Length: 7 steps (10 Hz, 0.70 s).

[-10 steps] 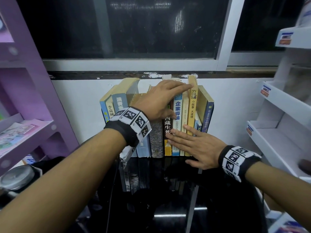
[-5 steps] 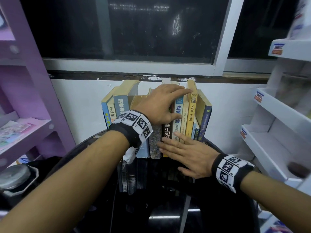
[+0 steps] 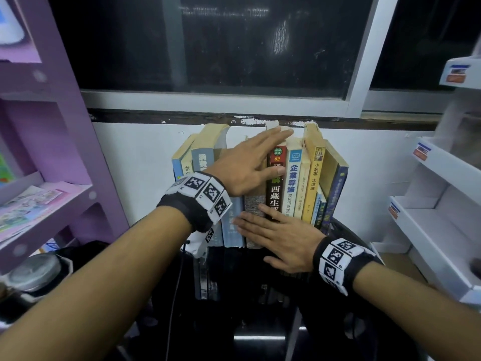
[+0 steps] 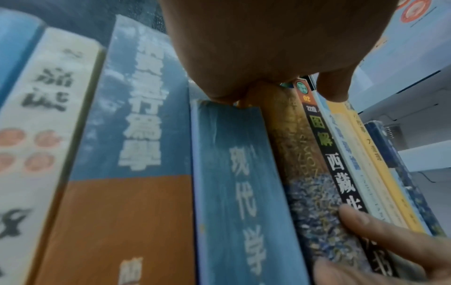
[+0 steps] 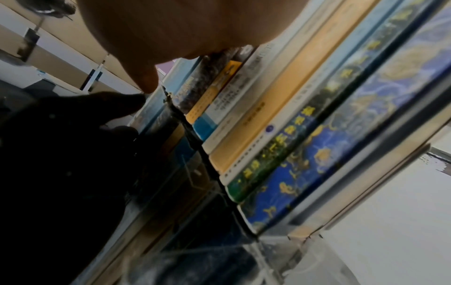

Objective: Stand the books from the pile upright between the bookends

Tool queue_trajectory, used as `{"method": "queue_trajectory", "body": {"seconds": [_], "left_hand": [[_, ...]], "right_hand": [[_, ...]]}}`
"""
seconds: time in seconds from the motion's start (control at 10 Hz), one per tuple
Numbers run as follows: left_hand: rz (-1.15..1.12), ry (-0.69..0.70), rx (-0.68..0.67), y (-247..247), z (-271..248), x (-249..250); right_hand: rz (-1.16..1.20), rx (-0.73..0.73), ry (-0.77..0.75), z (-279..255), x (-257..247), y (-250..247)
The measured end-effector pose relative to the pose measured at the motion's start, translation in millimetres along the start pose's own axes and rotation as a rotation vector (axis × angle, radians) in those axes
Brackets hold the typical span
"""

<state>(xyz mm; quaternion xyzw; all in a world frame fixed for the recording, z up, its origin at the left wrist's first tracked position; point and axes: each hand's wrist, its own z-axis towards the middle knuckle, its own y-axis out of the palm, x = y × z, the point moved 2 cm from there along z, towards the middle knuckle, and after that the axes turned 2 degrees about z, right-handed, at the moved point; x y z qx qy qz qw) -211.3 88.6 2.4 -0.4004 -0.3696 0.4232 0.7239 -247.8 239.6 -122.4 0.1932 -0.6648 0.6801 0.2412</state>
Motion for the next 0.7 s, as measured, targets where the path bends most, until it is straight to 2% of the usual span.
{"method": "queue_trajectory", "body": {"seconds": [0.2,0.5,0.6,0.7], "left_hand": [[-0.008,0.052,0.017,1.5,4.2,-1.7],[-0.029,0.039,0.01,-1.3,0.4,3.1],[-0.044,0.039,0.042,-4.2,-7.7,6.0],[-0.105,0.018,0.175,-15.7,-28.2,12.2]], "right_hand": [[0.006,-0.004,0.006,1.6,3.4,5.6],[0.001,-0.023,0.012,0.8,-3.3,-6.7],[-0.007,0.005,-0.008,-8.0,-5.9,-15.2],[-0.006,0.079,0.052,-24.1,-7.3,-40.9]]}}
